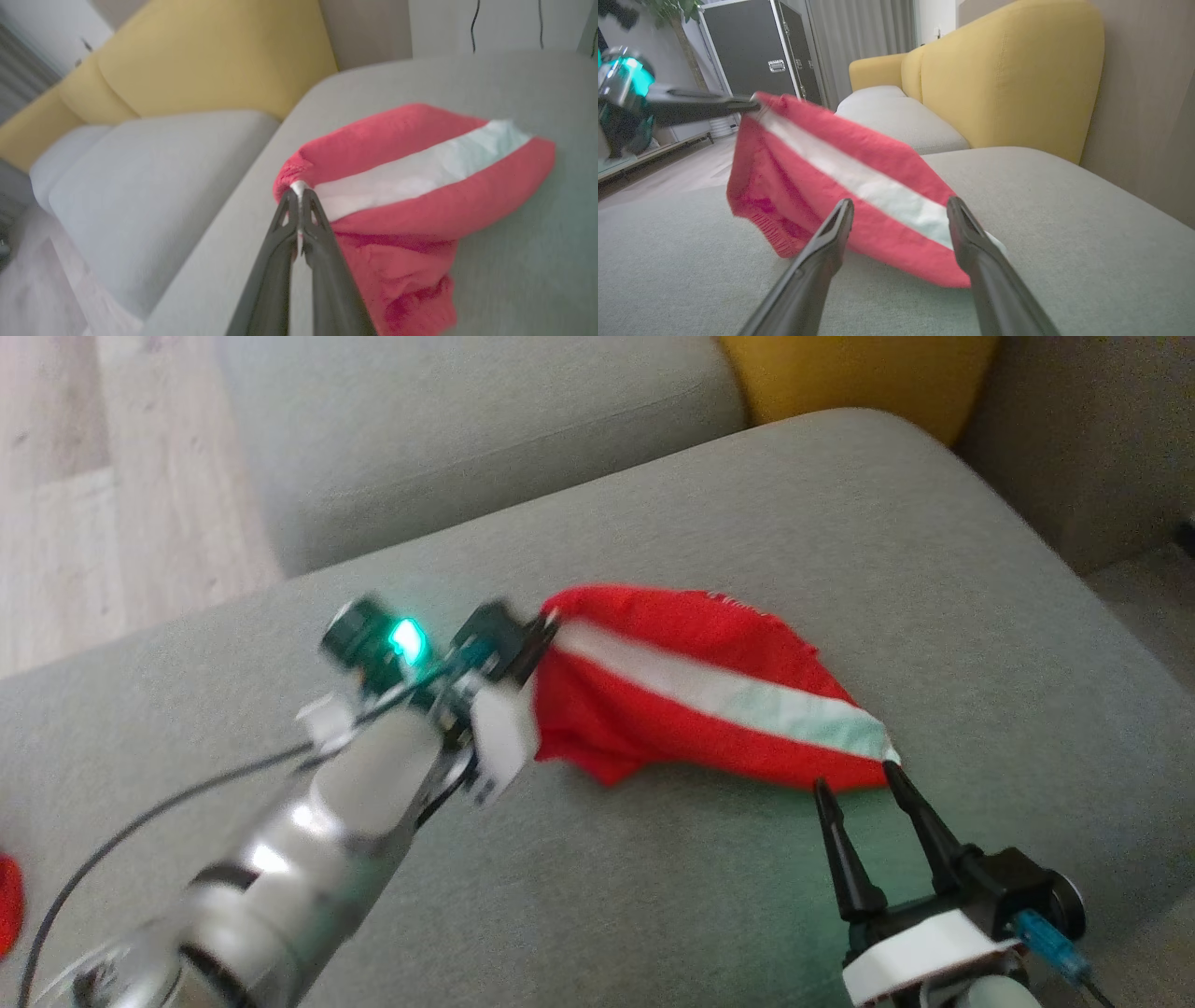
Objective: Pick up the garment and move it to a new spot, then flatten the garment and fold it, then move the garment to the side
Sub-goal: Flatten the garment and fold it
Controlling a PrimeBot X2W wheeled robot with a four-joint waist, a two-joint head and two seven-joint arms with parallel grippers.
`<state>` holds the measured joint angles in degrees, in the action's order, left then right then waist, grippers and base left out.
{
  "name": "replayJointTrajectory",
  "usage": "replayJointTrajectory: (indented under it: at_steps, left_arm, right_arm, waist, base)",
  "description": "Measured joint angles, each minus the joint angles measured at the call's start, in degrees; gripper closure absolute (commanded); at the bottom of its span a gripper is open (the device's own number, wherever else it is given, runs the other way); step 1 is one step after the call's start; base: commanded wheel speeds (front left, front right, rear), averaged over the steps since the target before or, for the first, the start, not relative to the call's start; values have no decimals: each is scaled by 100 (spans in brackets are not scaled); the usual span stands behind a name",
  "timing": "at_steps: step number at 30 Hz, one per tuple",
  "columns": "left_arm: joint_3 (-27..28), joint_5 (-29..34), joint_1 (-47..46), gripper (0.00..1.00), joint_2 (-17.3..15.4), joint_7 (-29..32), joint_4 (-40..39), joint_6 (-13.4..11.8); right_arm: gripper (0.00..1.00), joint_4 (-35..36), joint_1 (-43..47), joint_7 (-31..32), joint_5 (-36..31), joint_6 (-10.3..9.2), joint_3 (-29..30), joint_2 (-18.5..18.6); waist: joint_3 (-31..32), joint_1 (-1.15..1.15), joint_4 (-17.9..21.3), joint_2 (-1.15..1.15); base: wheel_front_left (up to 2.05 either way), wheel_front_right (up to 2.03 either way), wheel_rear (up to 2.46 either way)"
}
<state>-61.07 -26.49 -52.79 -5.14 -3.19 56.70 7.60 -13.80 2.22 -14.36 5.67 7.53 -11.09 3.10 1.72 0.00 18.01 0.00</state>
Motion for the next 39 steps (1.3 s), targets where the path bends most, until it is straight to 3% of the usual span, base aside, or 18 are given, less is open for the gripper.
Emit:
replayJointTrajectory:
  at_steps: [8, 13, 27, 28, 29, 32, 39]
  left_arm:
    - [-110, -205, 411, 100, -498, -439, -76, 0]
    - [-110, -327, 413, 100, -713, -583, -146, 0]
    - [-176, -377, 370, 100, -701, -654, -227, 0]
    - [-182, -378, 370, 100, -701, -654, -230, 0]
    - [-185, -378, 369, 100, -701, -655, -231, -1]
    - [-201, -383, 369, 100, -702, -779, -268, -1]
    - [-171, -541, 370, 100, -758, -1028, -731, -1]
  right_arm:
    - [0, -266, 20, 0, 208, 0, 226, -33]
    - [0, -847, -99, 0, 290, 0, 410, -19]
    - [0, -2018, -784, 0, 226, 0, 170, 137]
    - [54, -2027, -786, 0, 180, 0, 154, 137]
    - [100, -2020, -787, 0, 178, 0, 147, 144]
    - [100, -1738, -785, 1, 46, 0, 199, 187]
    - [100, -237, -742, 0, 97, 0, 726, 202]
  waist:
    - [-291, 1, -419, 0]
    - [-443, 1, -735, 0]
    - [-707, 1, -1211, 0]
    - [-726, 0, -1230, 0]
    - [-734, 1, -1238, 0]
    - [-707, 1, -1246, 0]
    - [-458, 0, -1255, 0]
  base:
    - [0, 0, 0]
    - [0, 0, 0]
    - [0, 0, 0]
    - [0, 0, 0]
    - [0, 0, 0]
    - [0, 0, 0]
    - [0, 0, 0]
